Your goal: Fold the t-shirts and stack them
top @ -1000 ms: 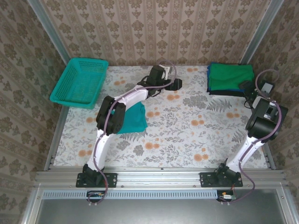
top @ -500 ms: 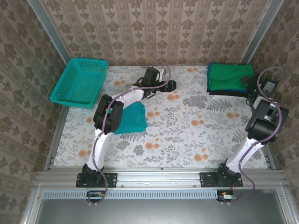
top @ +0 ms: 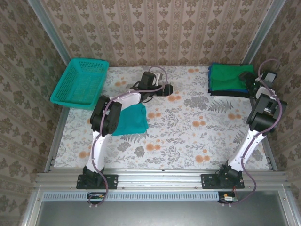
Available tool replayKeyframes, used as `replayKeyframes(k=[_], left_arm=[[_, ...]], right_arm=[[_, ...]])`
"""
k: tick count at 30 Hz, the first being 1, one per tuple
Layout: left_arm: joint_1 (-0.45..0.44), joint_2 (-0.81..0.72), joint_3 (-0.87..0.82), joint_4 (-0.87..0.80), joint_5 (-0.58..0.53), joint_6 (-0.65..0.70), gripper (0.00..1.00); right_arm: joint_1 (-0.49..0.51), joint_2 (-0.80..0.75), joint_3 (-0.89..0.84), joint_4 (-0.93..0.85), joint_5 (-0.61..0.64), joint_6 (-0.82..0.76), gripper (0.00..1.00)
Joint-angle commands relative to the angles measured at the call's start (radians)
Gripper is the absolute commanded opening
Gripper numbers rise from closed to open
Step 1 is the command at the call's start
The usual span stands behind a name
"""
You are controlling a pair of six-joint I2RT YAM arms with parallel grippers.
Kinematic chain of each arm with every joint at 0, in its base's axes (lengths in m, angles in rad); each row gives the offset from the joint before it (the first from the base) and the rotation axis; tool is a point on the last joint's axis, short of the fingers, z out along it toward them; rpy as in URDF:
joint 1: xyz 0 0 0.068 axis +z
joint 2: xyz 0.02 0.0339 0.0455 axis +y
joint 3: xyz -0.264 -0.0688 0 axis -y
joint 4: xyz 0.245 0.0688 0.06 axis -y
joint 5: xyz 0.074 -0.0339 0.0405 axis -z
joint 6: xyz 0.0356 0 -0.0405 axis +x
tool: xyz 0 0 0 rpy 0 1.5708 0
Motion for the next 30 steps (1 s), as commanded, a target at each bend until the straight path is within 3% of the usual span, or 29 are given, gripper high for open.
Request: replayKeyframes(k=[1,6,9,14,25,30], left_arm=[[0.017,-0.082,-0.025,0.044,0.024,-0.013,1.0],[0.042,-0.132,-0.101,0.07,0.024,-0.019,1.0],[0.066,-0.17,-0.162,0.093,0.018,-0.024,1.0],[0.106,-0.2,-0.217,0.113,0.026,-0.036,1.0],[0.168,-0.324,-0.375,0.134,0.011,-0.034,1.0],[0.189,-0.429,-0.465,0.1,-0.027,-0.005,1.0]], right_arm=[[0.054,0.041,0.054,-0.205,-0.122,-0.087,0.95],[0.124,0.085,0.139,-0.408,-0.161,-0.215,0.91],[0.169,0.077,0.143,-0.445,-0.173,-0.263,0.89],[0.261,0.102,0.216,-0.597,-0.12,-0.371,0.87],[0.479,0.04,0.182,-0.681,-0.067,-0.479,0.85],[0.534,-0.052,0.067,-0.621,-0.028,-0.387,0.87]])
